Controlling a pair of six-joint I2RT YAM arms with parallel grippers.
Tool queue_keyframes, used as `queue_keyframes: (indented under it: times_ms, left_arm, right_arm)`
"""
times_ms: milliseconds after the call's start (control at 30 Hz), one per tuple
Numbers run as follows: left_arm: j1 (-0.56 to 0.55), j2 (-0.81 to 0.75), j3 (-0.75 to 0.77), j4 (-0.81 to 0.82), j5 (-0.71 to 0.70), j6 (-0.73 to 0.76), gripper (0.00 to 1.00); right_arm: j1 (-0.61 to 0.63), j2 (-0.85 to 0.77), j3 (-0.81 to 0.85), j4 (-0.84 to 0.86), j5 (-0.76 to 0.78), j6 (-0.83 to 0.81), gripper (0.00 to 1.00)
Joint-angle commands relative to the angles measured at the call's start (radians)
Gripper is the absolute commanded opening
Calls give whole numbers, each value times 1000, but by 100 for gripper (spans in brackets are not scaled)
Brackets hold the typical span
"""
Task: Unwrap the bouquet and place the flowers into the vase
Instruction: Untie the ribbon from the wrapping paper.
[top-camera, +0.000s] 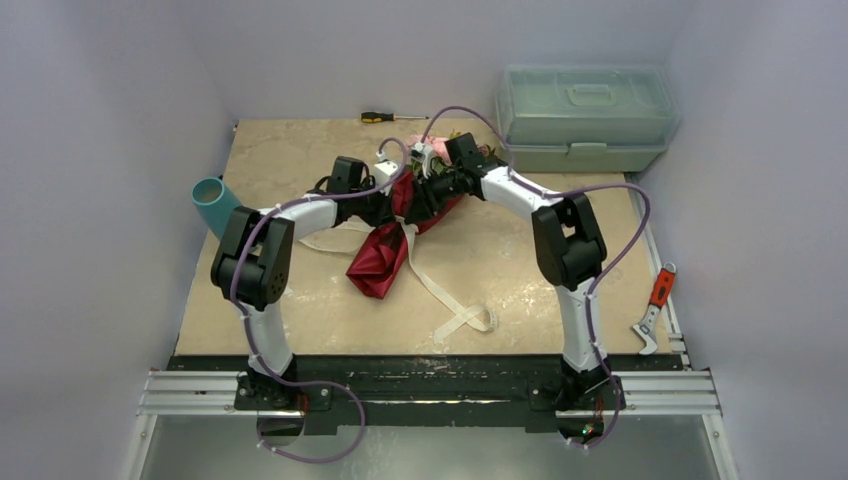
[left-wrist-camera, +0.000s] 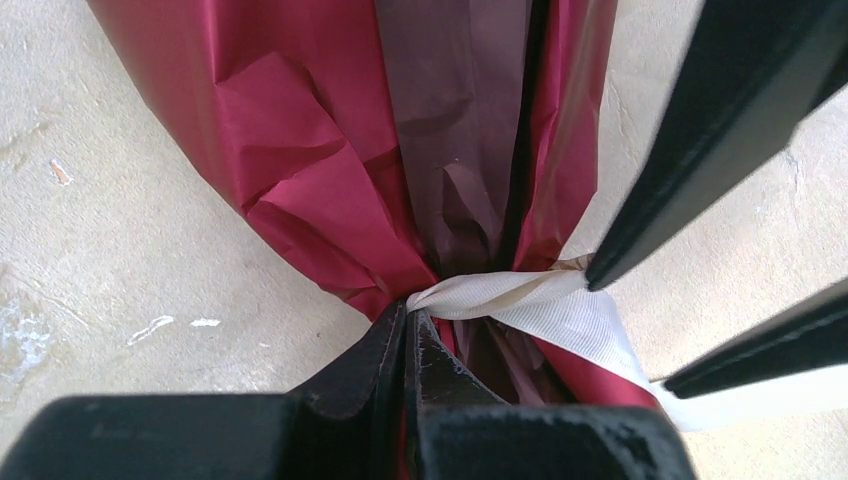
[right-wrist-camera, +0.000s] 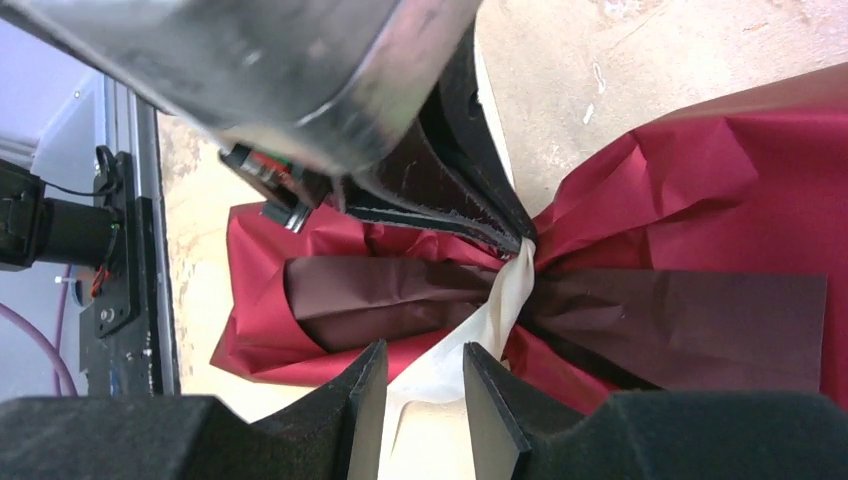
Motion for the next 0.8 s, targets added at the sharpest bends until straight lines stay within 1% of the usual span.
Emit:
queue_keyframes:
  times_ms: [0, 167, 300, 333, 400, 433, 467, 633, 767]
  left_arm:
    - [3, -41, -24, 8, 30, -23, 0]
    - [3, -42, -21, 15, 28, -31, 0]
    - [3, -37, -21, 18, 23, -42, 0]
    - [3, -35, -22, 19, 18, -45, 0]
    - [3, -32, -23, 18, 6, -48, 0]
    - [3, -31, -24, 18, 0, -49, 0]
    - [3, -29, -26, 17, -5, -49, 0]
    - [14, -15, -31, -21, -52, -36, 0]
    - [39, -6, -36, -50, -67, -21, 0]
  right_arm:
    - [9, 49, 71, 37, 7, 29, 38]
    - [23, 82, 78, 26, 56, 7, 38]
    - [24, 85, 75, -17, 71, -40, 34]
    - [25, 81, 70, -26, 64, -55, 28]
    - [23, 69, 58, -27, 39, -56, 10]
    - [20, 58, 53, -27, 39, -56, 3]
    - [16, 47, 47, -26, 34, -56, 0]
    - [-24, 3, 22, -56, 17, -70, 0]
    - [-66, -14, -16, -133, 20, -143, 0]
